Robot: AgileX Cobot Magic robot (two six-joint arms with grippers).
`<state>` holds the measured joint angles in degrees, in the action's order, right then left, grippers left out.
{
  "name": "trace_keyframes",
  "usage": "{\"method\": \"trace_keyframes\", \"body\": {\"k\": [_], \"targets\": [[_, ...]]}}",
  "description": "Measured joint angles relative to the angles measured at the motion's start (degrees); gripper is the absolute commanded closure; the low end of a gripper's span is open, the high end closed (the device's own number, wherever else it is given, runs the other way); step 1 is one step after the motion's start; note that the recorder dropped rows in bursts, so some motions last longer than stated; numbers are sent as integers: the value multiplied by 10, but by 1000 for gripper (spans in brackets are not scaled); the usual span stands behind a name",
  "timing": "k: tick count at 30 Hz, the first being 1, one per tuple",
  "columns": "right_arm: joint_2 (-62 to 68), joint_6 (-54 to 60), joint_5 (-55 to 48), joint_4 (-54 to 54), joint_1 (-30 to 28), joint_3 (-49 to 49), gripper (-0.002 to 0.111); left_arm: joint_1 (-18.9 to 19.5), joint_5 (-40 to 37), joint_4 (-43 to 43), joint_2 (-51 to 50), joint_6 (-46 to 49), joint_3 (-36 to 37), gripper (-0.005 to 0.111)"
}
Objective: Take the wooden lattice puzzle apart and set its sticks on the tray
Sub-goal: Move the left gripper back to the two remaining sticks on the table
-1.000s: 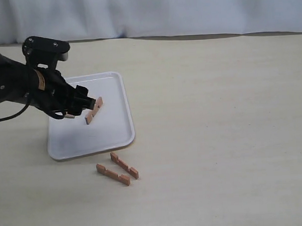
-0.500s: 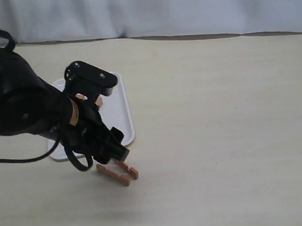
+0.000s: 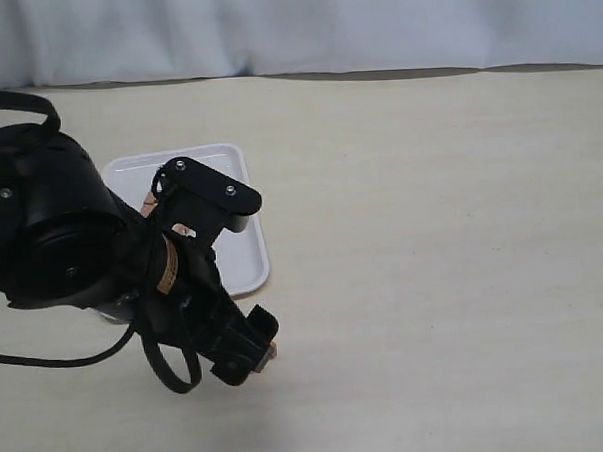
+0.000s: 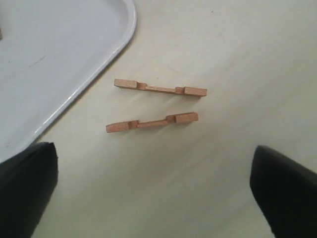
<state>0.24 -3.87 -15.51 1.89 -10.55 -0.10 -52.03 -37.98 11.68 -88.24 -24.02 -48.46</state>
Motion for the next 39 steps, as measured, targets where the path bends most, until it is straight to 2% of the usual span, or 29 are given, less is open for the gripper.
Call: {"method": "trace_keyframes", "body": {"k": [8, 15, 21, 31, 39], "targets": [[0, 0, 0, 0, 0, 0, 104, 0, 56, 0, -8, -41, 31, 8], [0, 0, 0, 0, 0, 0, 104, 0, 62, 9, -56, -48, 34, 8], [0, 0, 0, 0, 0, 0, 104, 0, 65, 57, -73, -107, 36, 8], [0, 0, 0, 0, 0, 0, 104, 0, 111, 73, -99, -159, 36, 8], [0, 0, 0, 0, 0, 0, 104, 0, 112, 99, -101, -209, 36, 8]]}}
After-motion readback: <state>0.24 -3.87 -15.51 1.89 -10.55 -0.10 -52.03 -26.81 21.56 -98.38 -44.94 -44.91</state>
